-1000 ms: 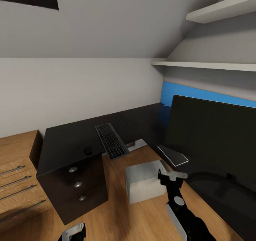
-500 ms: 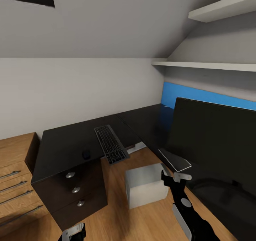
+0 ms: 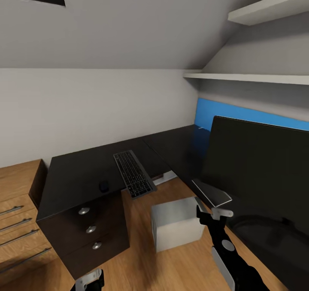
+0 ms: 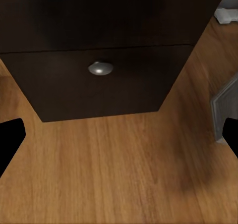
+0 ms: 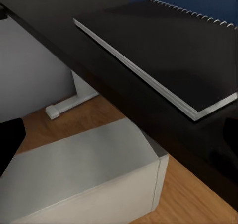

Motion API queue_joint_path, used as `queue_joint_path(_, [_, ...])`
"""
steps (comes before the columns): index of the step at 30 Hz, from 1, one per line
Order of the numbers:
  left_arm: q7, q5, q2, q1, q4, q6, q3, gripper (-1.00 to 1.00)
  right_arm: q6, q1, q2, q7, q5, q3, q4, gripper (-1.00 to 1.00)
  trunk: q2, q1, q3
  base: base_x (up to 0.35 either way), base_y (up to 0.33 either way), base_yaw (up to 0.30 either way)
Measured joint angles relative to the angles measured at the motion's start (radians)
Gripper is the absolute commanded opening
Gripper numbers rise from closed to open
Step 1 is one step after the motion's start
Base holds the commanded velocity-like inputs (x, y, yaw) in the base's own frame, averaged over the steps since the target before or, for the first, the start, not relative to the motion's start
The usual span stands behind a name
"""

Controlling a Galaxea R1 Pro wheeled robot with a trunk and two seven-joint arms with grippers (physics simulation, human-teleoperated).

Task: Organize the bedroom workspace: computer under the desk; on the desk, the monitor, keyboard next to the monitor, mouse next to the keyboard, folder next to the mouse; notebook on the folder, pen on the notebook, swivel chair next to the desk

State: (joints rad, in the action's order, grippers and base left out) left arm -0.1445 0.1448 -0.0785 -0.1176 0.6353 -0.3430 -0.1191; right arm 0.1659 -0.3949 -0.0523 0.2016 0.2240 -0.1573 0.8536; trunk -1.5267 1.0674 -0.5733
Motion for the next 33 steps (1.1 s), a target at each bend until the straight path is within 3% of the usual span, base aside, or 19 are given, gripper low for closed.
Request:
queue_joint_path(16, [0.001,0.0,0.001,0.0,0.0,0.0,0.0,1.0,0.043,0.0,-0.014,0.006,-0.011,0.001,0.023,1.0,-0.112,0.061,-0.05,0.0,0.0,0.0])
queue_joint_path(33, [0.008,-0.002,0.003,0.0,0.0,-0.001,0.0,1.0,0.044,0.0,-0.021,0.007,-0.008,0.001,0.022,1.0,-0.112,0.061,-0.05,0.006,0.0,0.0])
